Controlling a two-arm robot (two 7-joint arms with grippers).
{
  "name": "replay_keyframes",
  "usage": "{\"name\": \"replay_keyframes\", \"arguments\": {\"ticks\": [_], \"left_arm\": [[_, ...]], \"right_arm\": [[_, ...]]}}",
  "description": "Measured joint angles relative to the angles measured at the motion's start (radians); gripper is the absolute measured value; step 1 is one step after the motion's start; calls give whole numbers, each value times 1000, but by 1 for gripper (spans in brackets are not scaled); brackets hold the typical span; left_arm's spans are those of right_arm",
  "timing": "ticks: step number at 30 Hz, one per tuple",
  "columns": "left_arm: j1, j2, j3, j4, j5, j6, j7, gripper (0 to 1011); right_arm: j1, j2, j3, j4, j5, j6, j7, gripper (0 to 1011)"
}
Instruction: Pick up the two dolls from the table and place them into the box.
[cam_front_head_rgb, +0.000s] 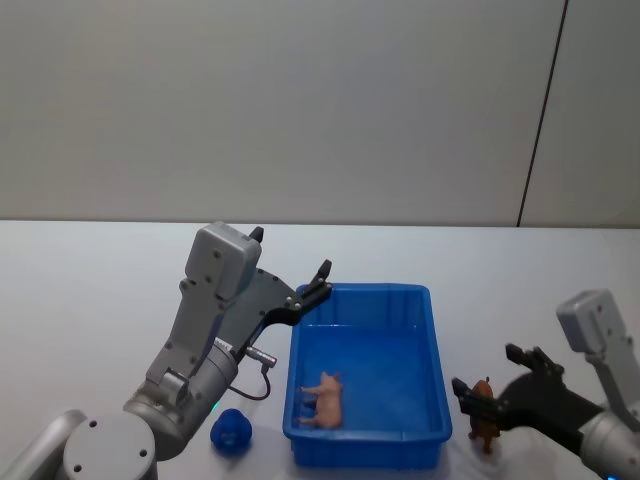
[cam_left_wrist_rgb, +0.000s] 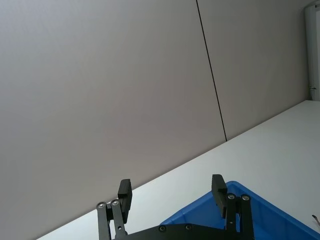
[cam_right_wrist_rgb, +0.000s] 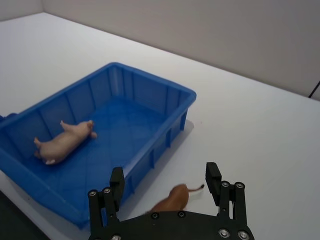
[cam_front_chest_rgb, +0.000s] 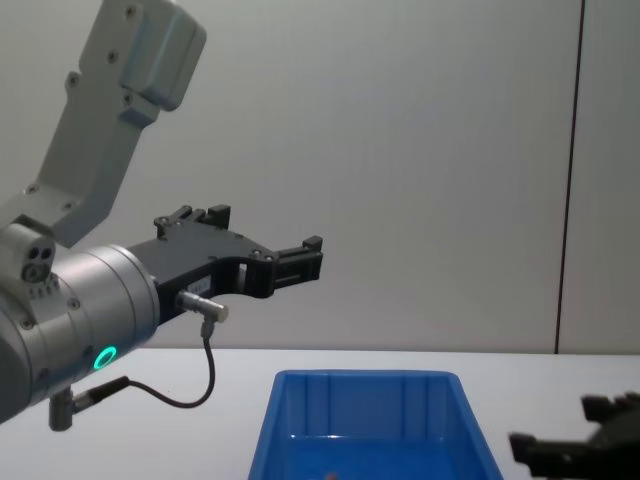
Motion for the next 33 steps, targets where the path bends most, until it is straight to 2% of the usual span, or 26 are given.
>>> {"name": "replay_keyframes", "arguments": {"ticks": [7, 15, 28, 33], "left_arm": [[0, 0, 0, 0, 0, 0, 0, 1001], [0, 0, 0, 0, 0, 0, 0, 1001], [0, 0, 0, 0, 0, 0, 0, 1001], [0, 0, 0, 0, 0, 0, 0, 1001]], "right_arm": [[-41, 33, 10, -10, 13, 22, 0, 1001], [-67, 49, 11, -4, 13, 27, 9, 1001], [-79, 44, 0, 16, 13, 17, 16, 1001], [-70, 32, -6, 31, 13, 17, 1, 930]]}}
